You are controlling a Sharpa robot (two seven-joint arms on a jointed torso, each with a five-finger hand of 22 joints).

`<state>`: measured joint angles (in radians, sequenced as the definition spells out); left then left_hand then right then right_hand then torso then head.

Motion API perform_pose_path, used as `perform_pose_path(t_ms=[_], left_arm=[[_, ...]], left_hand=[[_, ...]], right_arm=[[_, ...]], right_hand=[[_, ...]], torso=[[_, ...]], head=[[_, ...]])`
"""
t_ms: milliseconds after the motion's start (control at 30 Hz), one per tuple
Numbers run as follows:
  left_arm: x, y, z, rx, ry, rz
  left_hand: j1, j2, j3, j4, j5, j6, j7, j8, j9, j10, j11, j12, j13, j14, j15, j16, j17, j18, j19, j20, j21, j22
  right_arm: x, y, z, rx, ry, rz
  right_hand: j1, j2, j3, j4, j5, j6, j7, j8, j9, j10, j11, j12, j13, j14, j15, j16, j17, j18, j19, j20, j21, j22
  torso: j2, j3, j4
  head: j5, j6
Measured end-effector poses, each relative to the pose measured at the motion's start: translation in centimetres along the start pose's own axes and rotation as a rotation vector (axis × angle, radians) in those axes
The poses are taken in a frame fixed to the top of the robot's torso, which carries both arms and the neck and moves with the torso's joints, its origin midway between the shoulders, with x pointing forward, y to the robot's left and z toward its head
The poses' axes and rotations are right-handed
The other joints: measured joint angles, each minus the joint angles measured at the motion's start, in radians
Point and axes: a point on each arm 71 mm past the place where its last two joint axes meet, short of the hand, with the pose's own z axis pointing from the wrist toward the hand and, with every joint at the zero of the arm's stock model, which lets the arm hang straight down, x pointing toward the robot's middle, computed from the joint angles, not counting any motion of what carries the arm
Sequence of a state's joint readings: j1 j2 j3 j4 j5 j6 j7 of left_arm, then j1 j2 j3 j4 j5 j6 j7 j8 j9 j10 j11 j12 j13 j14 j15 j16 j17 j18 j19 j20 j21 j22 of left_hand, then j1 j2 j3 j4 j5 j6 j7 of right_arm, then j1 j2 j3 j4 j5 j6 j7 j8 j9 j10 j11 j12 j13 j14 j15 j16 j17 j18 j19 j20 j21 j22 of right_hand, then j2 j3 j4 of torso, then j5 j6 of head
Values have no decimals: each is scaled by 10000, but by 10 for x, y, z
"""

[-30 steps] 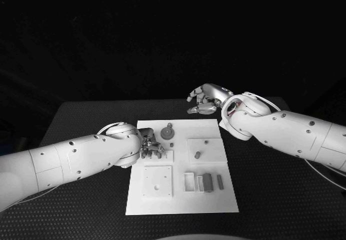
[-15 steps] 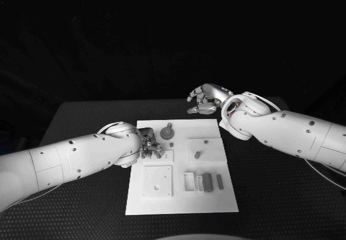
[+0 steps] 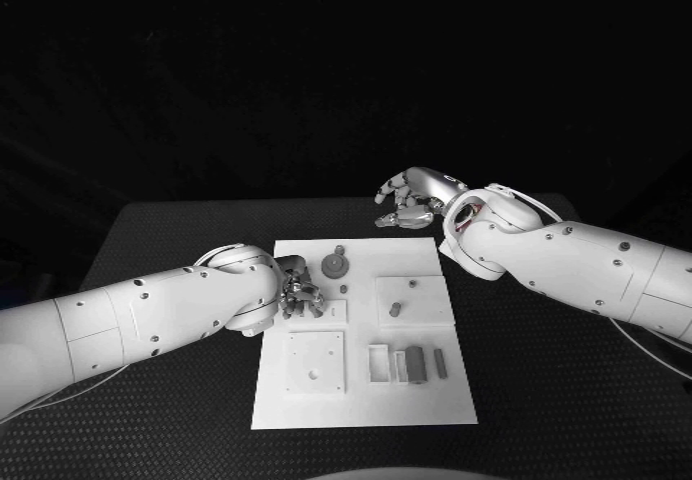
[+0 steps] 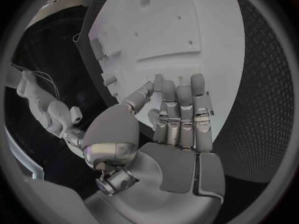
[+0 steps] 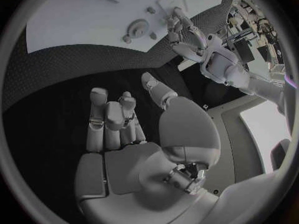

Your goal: Assemble the parts on the task board

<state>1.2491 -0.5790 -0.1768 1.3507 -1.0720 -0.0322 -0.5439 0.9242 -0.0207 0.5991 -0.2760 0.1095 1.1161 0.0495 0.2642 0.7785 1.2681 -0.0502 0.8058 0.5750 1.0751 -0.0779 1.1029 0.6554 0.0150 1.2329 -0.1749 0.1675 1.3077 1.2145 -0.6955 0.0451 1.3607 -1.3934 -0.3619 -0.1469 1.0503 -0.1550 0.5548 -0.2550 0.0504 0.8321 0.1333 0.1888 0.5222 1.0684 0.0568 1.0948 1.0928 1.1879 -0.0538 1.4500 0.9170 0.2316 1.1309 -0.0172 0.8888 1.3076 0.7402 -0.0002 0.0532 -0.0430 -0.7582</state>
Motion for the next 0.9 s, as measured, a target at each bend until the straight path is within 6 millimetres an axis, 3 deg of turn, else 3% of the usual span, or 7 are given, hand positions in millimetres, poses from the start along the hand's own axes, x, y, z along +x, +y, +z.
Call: perform_pose_path(t_ms=[900], left_arm=[[4, -2, -7, 341, 85, 636]], left_hand=[[216, -215, 20, -23, -23, 36, 35, 10, -66, 29, 1, 38, -37, 25, -23, 40, -29, 0, 0, 1, 78, -1]], right_arm=[[0, -3, -2, 56, 34, 2]], right_hand=[[-26, 26, 0, 56, 0, -2, -1, 0, 1, 0, 0, 0, -8, 1, 0, 0, 0, 0, 38, -36, 0, 0]], torso=[[-3, 0, 0]], head=[[15, 8]])
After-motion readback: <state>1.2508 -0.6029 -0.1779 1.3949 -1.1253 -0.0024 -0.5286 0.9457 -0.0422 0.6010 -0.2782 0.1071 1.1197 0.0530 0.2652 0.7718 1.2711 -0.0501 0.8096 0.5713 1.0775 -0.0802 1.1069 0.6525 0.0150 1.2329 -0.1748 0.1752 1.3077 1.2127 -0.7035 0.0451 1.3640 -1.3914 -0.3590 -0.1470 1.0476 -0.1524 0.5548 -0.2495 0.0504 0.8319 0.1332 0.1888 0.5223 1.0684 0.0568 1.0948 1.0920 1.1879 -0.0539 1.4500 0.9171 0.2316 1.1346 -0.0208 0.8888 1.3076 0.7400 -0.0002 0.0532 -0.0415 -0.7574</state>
